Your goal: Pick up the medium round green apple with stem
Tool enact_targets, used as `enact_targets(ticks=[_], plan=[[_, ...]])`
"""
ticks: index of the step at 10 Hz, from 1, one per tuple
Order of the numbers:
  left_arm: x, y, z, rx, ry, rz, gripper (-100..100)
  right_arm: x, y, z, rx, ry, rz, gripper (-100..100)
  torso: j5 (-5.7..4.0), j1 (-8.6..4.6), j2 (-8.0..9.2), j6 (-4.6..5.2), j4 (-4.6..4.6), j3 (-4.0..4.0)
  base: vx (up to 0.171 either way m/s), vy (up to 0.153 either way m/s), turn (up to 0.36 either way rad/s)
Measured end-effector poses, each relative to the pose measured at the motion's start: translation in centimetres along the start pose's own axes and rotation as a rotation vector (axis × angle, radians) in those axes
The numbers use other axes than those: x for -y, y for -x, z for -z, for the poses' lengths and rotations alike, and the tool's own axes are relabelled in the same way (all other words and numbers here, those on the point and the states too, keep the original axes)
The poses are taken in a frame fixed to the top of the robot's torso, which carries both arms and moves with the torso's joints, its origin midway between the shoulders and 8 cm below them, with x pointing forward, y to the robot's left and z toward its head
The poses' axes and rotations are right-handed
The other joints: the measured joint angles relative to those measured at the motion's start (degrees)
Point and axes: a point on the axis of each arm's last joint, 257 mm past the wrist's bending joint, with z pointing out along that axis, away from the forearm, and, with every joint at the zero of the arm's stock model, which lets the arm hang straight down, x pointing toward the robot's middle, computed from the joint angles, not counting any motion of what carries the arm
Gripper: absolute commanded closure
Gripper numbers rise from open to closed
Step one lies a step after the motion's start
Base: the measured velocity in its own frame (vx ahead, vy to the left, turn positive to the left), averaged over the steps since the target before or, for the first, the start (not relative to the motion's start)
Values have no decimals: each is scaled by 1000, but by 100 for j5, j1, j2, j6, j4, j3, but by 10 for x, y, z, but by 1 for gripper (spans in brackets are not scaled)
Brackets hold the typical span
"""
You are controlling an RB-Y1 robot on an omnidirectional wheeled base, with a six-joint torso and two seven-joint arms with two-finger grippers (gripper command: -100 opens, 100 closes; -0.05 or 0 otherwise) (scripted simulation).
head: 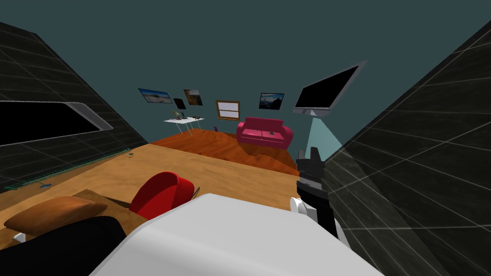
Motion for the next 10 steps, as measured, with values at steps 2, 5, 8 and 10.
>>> enact_targets(ticks=[2, 5, 8, 10], plan=[[-5, -3, -8, -2, 2, -4, -100, 0, 0, 0, 0, 0, 0, 0, 2, 8, -3, 0, -1, -2, 12, 36, 6], [-5, -3, -8, -2, 3, -3, 100, 0, 0, 0, 0, 0, 0, 0, -5, -12, 3, 1, 1, 1, 0, 0, 0], [-5, -3, -8, -2, 2, -4, 0, 0, 0, 0, 0, 0, 0, 0, -6, -14, 4, 1, 0, 2, 0, 0, 0], [-3, -2, -5, -1, 0, -3, 100, 0, 0, 0, 0, 0, 0, 0, -9, -29, 7, 0, 0, 3, -15, -50, -26]])
